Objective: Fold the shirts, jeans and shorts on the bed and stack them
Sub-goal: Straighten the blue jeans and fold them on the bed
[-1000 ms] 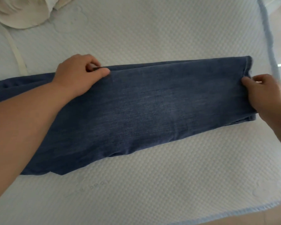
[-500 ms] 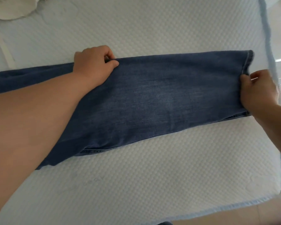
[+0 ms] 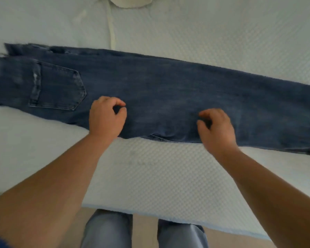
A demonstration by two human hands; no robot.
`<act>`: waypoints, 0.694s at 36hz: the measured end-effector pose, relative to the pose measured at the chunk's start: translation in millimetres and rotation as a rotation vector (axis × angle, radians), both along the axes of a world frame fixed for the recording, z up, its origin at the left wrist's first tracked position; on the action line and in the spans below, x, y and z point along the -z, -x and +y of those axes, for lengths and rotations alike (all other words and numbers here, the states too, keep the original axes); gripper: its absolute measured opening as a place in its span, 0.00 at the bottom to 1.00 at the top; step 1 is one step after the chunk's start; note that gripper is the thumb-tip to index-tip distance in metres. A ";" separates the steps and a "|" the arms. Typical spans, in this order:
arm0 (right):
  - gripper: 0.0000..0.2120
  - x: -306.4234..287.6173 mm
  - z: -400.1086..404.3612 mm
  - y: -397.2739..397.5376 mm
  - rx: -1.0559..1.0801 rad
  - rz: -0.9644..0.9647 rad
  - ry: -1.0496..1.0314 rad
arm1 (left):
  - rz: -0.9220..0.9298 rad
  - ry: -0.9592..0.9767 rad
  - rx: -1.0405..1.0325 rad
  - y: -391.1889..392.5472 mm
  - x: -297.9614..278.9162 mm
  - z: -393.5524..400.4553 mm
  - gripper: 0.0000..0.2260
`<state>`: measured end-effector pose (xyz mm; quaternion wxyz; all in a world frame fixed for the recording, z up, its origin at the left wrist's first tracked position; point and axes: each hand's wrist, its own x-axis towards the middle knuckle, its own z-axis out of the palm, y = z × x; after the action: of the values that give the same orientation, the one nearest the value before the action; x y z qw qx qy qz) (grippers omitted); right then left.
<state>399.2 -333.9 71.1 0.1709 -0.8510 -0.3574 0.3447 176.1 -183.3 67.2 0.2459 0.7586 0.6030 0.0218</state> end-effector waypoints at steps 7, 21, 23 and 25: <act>0.08 9.7 68.2 95.5 -0.161 0.131 -0.035 | 0.008 0.037 -0.507 122.4 0.3 32.5 0.11; 0.19 3.2 273.0 232.2 -0.452 -0.157 -0.235 | -0.969 0.597 -1.229 231.1 17.7 118.2 0.04; 0.21 4.2 309.7 253.4 -0.476 -0.198 -0.201 | -1.096 0.667 -1.209 241.3 18.2 120.9 0.06; 0.22 6.2 341.9 271.2 -0.502 -0.191 -0.095 | -1.214 0.733 -1.202 250.8 18.5 122.6 0.06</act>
<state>128.1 8.0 64.9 0.0852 -0.7554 -0.5875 0.2774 -74.7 -60.6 48.6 0.6910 0.0525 0.6319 0.3469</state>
